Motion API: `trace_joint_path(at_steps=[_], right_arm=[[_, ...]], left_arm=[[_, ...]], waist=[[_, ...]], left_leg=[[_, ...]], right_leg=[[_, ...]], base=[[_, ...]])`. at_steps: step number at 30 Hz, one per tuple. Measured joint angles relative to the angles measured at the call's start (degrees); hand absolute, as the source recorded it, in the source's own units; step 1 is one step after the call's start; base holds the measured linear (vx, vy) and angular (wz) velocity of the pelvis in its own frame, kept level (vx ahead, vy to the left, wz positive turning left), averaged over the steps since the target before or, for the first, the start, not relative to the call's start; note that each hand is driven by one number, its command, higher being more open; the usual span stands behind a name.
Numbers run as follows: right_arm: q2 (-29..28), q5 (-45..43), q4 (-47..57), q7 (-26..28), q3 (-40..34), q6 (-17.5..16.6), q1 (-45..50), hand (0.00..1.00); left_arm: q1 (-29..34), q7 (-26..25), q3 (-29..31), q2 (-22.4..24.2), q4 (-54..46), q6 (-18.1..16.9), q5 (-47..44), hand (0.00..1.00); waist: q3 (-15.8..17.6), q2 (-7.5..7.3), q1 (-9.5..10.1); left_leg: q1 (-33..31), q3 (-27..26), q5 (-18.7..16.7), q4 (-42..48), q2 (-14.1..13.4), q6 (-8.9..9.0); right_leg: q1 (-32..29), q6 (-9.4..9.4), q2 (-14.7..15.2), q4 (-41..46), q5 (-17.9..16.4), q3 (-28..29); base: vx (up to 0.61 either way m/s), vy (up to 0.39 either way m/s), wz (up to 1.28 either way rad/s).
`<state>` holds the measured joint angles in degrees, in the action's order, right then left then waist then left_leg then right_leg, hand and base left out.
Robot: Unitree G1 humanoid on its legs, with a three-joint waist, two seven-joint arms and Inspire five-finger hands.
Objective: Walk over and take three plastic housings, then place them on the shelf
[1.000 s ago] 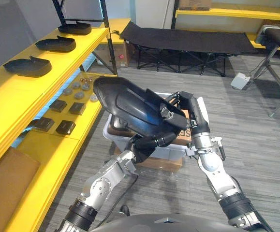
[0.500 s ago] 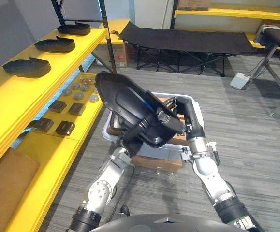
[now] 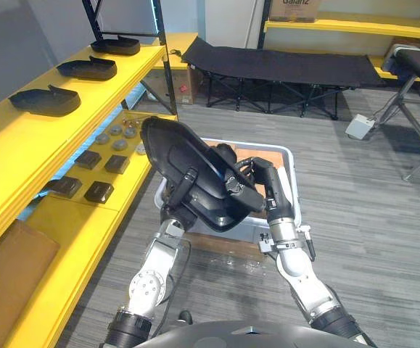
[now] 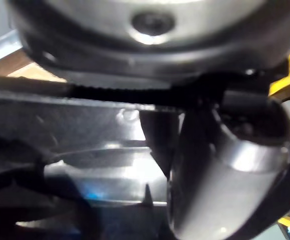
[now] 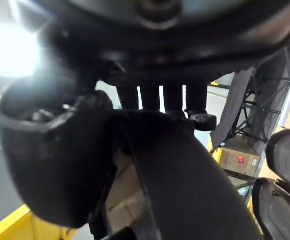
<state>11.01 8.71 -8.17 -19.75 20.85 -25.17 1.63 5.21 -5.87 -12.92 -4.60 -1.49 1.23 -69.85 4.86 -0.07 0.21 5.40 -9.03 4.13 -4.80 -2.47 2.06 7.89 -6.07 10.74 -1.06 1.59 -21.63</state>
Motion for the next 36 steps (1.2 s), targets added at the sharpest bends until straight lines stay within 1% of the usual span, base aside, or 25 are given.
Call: trace_joint_path(at_steps=[5,8,10,11,12,13,15,16,18,20,22,23,24,25,27,29,32,34,35,36], right_arm=[[0.0,-0.1,0.1,-0.4,0.3,-1.4,0.0,1.00],[0.5,-0.6,0.1,-0.6,0.8,-1.4,0.2,1.00],[0.5,-1.6,0.4,-0.5,0.8,-1.3,0.2,1.00],[0.5,-3.0,1.6,0.2,0.9,-0.4,0.4,1.00],[0.6,-4.7,3.1,1.7,0.5,0.6,0.5,1.00],[0.6,-5.5,4.0,2.5,0.3,1.1,0.6,1.00],[0.8,-11.3,7.1,6.6,-0.4,2.4,1.9,1.00],[0.7,-13.8,8.2,8.2,-0.4,2.7,2.3,1.00],[0.6,-18.8,10.5,11.5,-0.8,3.0,2.8,1.00],[0.4,-23.5,12.2,14.1,-2.1,3.0,3.6,1.00],[-0.8,-30.8,13.4,18.1,-4.1,3.0,4.6,1.00],[-1.5,-33.5,13.5,19.9,-5.5,3.0,5.2,1.00],[-1.9,-35.2,13.5,21.4,-6.3,3.0,5.7,1.00],[-2.5,-39.5,13.5,24.7,-7.9,3.0,7.3,1.00],[-2.9,-41.2,13.4,26.6,-9.8,3.0,9.6,1.00],[-3.3,-41.1,13.4,27.3,-12.3,3.5,13.2,1.00],[-3.9,-41.1,13.2,28.0,-16.0,3.6,16.4,1.00],[-4.1,-41.2,12.7,28.9,-17.8,3.6,17.3,1.00],[-4.1,-41.1,12.6,29.8,-19.1,3.6,17.9,1.00],[-4.1,-41.0,12.4,29.9,-19.8,3.6,17.9,1.00]], left_arm=[[0.0,0.5,-1.0,0.0,0.0,-1.5,0.5,0.00],[0.0,-1.6,-1.8,0.2,-1.5,-3.8,6.5,0.00],[0.0,-3.8,-1.8,0.2,-3.9,-4.0,11.0,0.00],[0.0,-5.3,-1.8,0.3,-5.5,-4.5,14.7,0.00],[0.0,-6.8,-1.5,0.6,-7.1,-5.8,19.8,0.00],[0.0,-7.5,-1.2,1.0,-7.7,-6.5,22.7,0.00],[-0.1,-11.0,2.5,2.6,-10.5,-9.5,33.9,0.00],[-0.1,-12.8,3.8,2.6,-11.0,-11.0,37.9,0.00],[-0.1,-16.6,6.6,2.5,-11.9,-12.8,47.6,0.00],[-0.1,-19.0,8.0,2.5,-12.4,-14.3,52.7,0.00],[0.0,-20.4,9.4,2.6,-12.7,-18.5,58.0,0.00],[0.0,-20.7,9.5,2.4,-14.0,-20.1,60.7,0.00],[0.0,-21.1,9.3,2.5,-15.0,-20.6,62.6,0.00],[-0.1,-21.8,8.8,2.4,-16.7,-22.4,66.7,0.00],[-0.1,-21.9,8.2,2.1,-17.9,-23.9,69.4,0.00],[-0.1,-21.0,8.0,1.6,-18.8,-25.3,70.9,0.00],[0.2,-18.9,8.3,0.9,-18.6,-25.4,71.1,0.00],[1.4,-16.0,8.3,0.5,-18.6,-25.6,67.7,0.00],[2.9,-13.2,8.3,0.2,-18.6,-25.8,63.5,0.00],[3.7,-11.9,8.4,0.2,-18.4,-25.8,62.0,0.00]], waist=[[-0.5,-0.81,-0.25],[-0.5,-0.84,-0.05],[-0.5,-0.84,0.13],[-0.5,-0.84,0.14],[-0.5,-0.85,0.08],[-0.5,-0.87,0.06],[-0.5,-0.90,0.00],[-0.5,-0.90,-0.13],[-0.4,-0.96,-0.26],[-0.3,-1.11,-0.10],[-0.3,-1.44,0.00],[-0.3,-1.64,0.00],[-0.3,-1.71,-0.04],[-0.3,-1.70,-0.47],[-0.3,-1.57,-0.75],[-0.4,-1.43,-2.08],[-0.3,-0.99,-2.90],[-0.4,-0.77,-3.64],[-0.4,-0.57,-3.83],[-0.4,-0.53,-3.94]], left_leg=[[0.0,0.0,0.0,0.0,0.0,0.03],[0.0,0.0,0.0,0.0,0.0,0.05],[0.0,0.0,0.0,0.0,0.0,0.07],[0.0,0.0,-0.1,0.0,-0.1,0.08],[0.0,0.0,-0.1,0.0,-0.1,0.10],[0.0,0.0,-0.1,0.0,-0.1,0.10],[0.0,0.0,-0.1,0.0,-0.2,0.14],[0.0,0.0,-0.1,0.0,-0.2,0.16],[0.1,-0.1,-0.2,0.0,-0.3,0.23],[0.1,-0.2,-0.3,0.0,-0.3,0.31],[0.2,-0.6,-0.6,0.0,-0.3,0.52],[0.2,-1.3,-0.8,0.0,-0.3,0.65],[0.2,-1.6,-0.9,0.0,-0.3,0.66],[0.3,-2.1,-1.2,0.0,-0.2,0.66],[0.7,-3.0,-1.4,0.0,-0.2,0.47],[1.0,-3.8,-1.7,0.0,-0.2,0.28],[0.9,-5.4,-2.0,0.0,-0.3,0.37],[1.0,-5.8,-2.0,0.0,-0.3,0.40],[1.0,-6.4,-2.1,0.0,-0.3,0.50],[1.0,-6.4,-2.1,0.0,-0.4,0.50]], right_leg=[[0.0,-0.03,0.0,0.0,0.0,0.0],[0.0,-0.03,0.0,0.0,0.0,0.0],[0.0,-0.03,-0.1,0.0,0.0,0.0],[0.0,-0.03,-0.1,0.0,0.0,0.0],[0.0,-0.03,-0.1,0.0,0.0,0.1],[0.0,-0.03,-0.2,0.0,0.0,0.1],[0.1,-0.02,-0.3,0.0,0.0,0.2],[0.1,-0.01,-0.3,0.0,0.0,0.2],[0.0,0.01,-0.4,0.0,0.0,0.5],[0.0,0.02,-0.4,0.0,0.0,0.6],[-0.1,0.04,-0.3,0.0,0.0,1.1],[-0.5,0.05,-0.3,0.1,0.0,1.5],[-0.7,0.06,-0.3,0.2,0.0,1.7],[-0.9,0.06,-0.2,0.2,0.0,2.6],[-0.9,0.03,-0.1,0.2,0.0,3.4],[-1.0,0.02,-0.1,0.2,0.0,4.3],[-2.2,-0.07,-0.2,0.2,0.0,6.1],[-2.4,-0.13,-0.3,0.2,0.1,6.5],[-2.7,-0.20,-0.3,0.2,0.1,6.8],[-2.7,-0.21,-0.3,0.2,0.1,6.8]], base=[[0.00,0.000,0.00],[0.00,0.000,0.00],[0.00,0.000,0.00],[0.00,0.000,0.00],[0.00,0.000,0.00],[0.00,0.000,0.00],[0.00,0.000,0.00],[0.00,0.000,0.00],[0.00,0.000,0.00],[0.00,0.000,0.00],[0.00,0.002,-0.08],[0.00,0.009,-0.16],[0.01,0.025,-0.27],[0.02,0.027,-0.28],[0.04,0.025,-0.26],[0.04,0.020,-0.19],[0.03,0.012,-0.29],[0.04,0.007,-0.18],[0.05,0.006,-0.14],[0.04,0.003,-0.11]])
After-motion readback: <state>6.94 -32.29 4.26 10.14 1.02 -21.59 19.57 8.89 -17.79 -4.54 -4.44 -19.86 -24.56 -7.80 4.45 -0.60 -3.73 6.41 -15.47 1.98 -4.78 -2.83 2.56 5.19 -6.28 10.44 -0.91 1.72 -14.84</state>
